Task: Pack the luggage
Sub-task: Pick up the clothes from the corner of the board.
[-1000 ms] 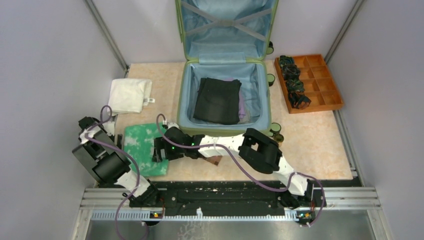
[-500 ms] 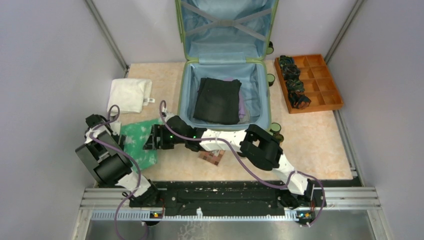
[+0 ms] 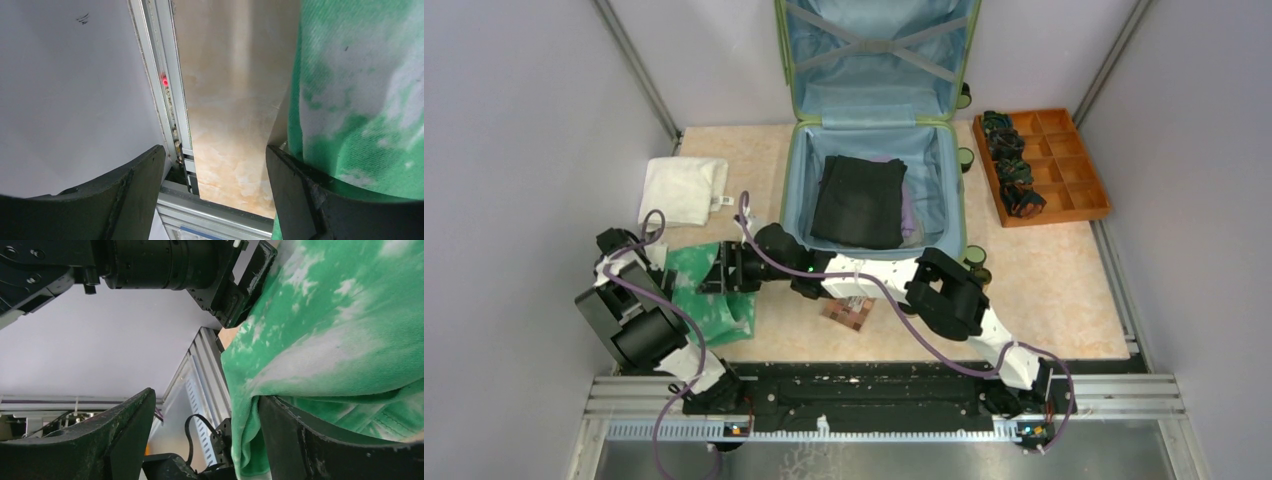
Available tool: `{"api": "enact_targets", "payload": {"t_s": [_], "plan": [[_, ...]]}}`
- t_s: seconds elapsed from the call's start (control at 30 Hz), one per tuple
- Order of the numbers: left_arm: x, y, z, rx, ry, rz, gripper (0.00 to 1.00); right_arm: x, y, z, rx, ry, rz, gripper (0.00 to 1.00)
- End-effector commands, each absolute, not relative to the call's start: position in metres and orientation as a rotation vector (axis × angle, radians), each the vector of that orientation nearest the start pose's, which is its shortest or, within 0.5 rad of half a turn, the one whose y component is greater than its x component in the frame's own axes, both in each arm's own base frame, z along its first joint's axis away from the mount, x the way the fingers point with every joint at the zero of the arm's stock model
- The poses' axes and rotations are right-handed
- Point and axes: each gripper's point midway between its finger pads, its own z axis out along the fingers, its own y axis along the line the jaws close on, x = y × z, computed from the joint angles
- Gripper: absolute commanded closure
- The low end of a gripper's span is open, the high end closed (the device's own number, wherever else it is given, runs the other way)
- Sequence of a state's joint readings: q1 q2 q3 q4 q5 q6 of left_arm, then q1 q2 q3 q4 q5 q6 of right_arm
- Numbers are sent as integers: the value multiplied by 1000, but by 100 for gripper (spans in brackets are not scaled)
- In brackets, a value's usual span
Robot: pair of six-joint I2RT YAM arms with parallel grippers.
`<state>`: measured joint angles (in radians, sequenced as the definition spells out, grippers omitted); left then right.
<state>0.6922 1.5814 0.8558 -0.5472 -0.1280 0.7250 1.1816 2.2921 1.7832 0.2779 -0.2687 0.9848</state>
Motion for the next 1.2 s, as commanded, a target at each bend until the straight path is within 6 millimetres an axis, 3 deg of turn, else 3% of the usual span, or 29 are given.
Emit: {"api": "enact_targets", "payload": {"t_s": [0.0,0.1,0.23,0.37,0.47,0.7,1.0,1.1,1.17], "plan": [[164,170,-44,0,3084,84,18,170,643,166,-489,2135,1682,25],[165,173,-44,1,3081,99,18,174,625,141,-481,2202,1553,21],[165,173,-44,6,3081,102,18,182,588,105,-466,2337,1237,12],[167,174,-45,2,3079,101,18,186,558,93,-402,2374,1111,4],[169,176,-45,1,3074,103,18,188,546,86,-366,2388,1071,1],[170,175,-43,2,3070,99,19,179,567,58,-322,2482,1151,4],[169,162,-48,29,3064,46,19,187,602,26,-108,2553,1175,11],[167,161,-49,43,3069,41,19,189,603,13,-58,2593,1125,13],[165,160,-50,53,3073,38,19,191,599,15,-34,2577,1094,14]]}}
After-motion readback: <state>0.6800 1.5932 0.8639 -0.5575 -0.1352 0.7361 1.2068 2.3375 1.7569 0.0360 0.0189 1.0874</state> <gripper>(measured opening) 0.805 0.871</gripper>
